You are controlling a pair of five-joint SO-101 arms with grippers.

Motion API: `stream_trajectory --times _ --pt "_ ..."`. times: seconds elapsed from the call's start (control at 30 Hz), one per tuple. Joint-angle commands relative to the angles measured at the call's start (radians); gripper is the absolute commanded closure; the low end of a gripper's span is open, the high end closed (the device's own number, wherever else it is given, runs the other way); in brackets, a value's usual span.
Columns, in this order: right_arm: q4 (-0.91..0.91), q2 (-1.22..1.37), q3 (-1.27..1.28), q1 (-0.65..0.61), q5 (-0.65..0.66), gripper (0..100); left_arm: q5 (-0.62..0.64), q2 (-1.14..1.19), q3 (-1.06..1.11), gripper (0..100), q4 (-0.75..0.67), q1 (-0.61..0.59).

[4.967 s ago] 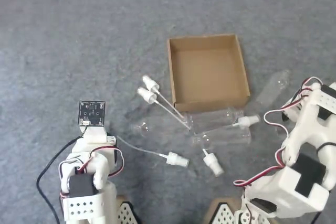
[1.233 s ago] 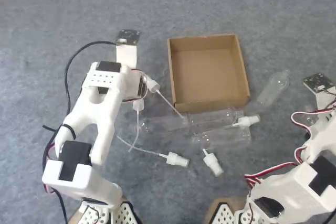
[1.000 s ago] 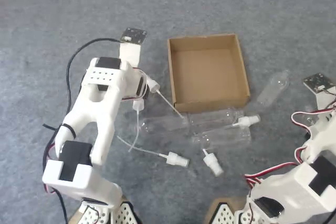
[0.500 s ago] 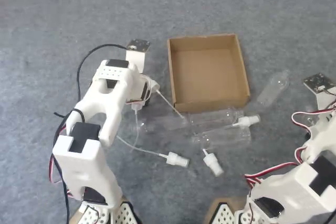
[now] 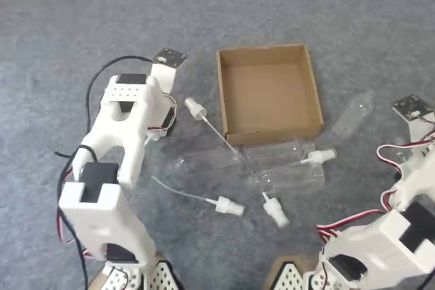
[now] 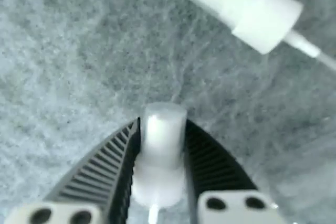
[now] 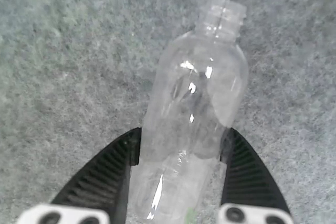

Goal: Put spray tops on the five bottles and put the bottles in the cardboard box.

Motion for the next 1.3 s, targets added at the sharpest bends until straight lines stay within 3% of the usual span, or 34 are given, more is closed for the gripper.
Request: stream_trajectory --times 0.0,0.43,0.7,0.83,1.0,1.13,1.27 --pt "0.004 0.005 0.014 0.022 0.012 85.4 -0.011 -0.077 -0.035 85 -0.014 -0.014" --pt "0.002 0.002 0.009 0.019 0.009 85.4 -0.009 0.084 -0.165 86 0.011 -0.011" --pt "0.005 0.004 0.009 0.016 0.011 85.3 -0.009 0.103 -0.165 91 0.074 -0.014" --pt "0.008 0.004 0.014 0.018 0.008 81.8 -0.009 0.089 -0.147 99 0.077 -0.009" --pt "0.007 -0.001 0.014 0.019 0.008 72.3 0.000 -0.023 -0.142 99 0.087 -0.012" --pt "0.016 -0.008 0.008 0.013 0.003 71.9 0.058 -0.178 -0.133 99 0.138 -0.009" --pt "0.016 -0.005 -0.049 -0.027 -0.083 71.7 0.097 -0.331 -0.039 99 0.130 0.026"
